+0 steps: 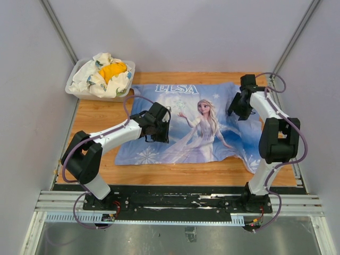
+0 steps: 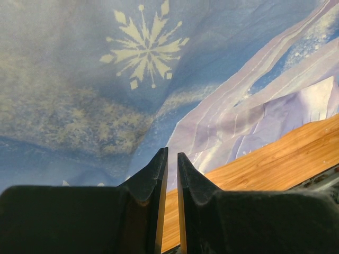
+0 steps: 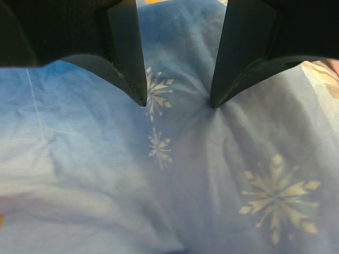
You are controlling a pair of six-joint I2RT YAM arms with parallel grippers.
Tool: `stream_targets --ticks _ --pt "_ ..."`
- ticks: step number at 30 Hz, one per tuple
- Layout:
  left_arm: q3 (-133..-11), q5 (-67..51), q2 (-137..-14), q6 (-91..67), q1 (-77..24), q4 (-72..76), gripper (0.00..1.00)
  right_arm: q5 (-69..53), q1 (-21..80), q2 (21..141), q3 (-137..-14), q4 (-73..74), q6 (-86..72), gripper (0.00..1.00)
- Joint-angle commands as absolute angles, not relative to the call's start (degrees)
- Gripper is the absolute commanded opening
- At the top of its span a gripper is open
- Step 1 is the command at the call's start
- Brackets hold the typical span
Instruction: Put the pillow into the pillowcase
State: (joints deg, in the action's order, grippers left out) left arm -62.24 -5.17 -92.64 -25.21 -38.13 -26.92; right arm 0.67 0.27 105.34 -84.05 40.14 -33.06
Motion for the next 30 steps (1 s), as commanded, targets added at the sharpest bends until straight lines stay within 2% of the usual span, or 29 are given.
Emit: stream_targets --ticks 1,4,8,9,12,14,24,27,29,30 --pt "-63.30 -5.35 -92.01 -24.43 -37.79 -26.97 0.17 -1.49 3.31 105.64 -82.16 38.86 -32.18 0.53" --pt "-62.79 -5.09 -91.30 -24.72 -37.79 -27.12 0.17 0.02 3.27 105.20 -79.68 38.58 -32.59 0.45" --pt "-62.09 -4.69 -90.59 -25.00 -37.71 -27.05 0.17 2.19 2.70 104.36 -77.08 38.28 -33.06 0.18" --pt "-62.00 -4.62 -90.49 -25.03 -37.71 -27.01 0.17 2.71 2.46 104.19 -76.67 38.38 -33.27 0.14" --pt "-61.81 -4.52 -90.30 -25.12 -37.71 -27.04 0.17 5.42 2.05 103.18 -75.49 39.21 -33.81 0.13" --pt "-61.56 -4.52 -90.20 -25.07 -37.71 -27.06 0.17 7.02 1.58 101.95 -73.96 39.40 -34.06 0.06" --pt "-61.15 -5.01 -90.28 -25.22 -37.71 -26.50 0.17 10.61 -3.82 98.57 -70.04 40.26 -34.47 0.04" --pt "-60.91 -4.98 -90.03 -25.14 -37.71 -26.51 0.17 12.20 -4.83 99.28 -71.24 40.95 -33.97 0.10" --pt "-60.58 -4.89 -89.68 -25.18 -37.71 -26.49 0.17 11.83 -4.76 98.91 -71.82 41.19 -33.62 0.11" --pt "-60.49 -4.84 -89.49 -25.14 -37.71 -26.46 0.17 11.22 -4.75 98.51 -71.53 40.85 -33.53 0.15"
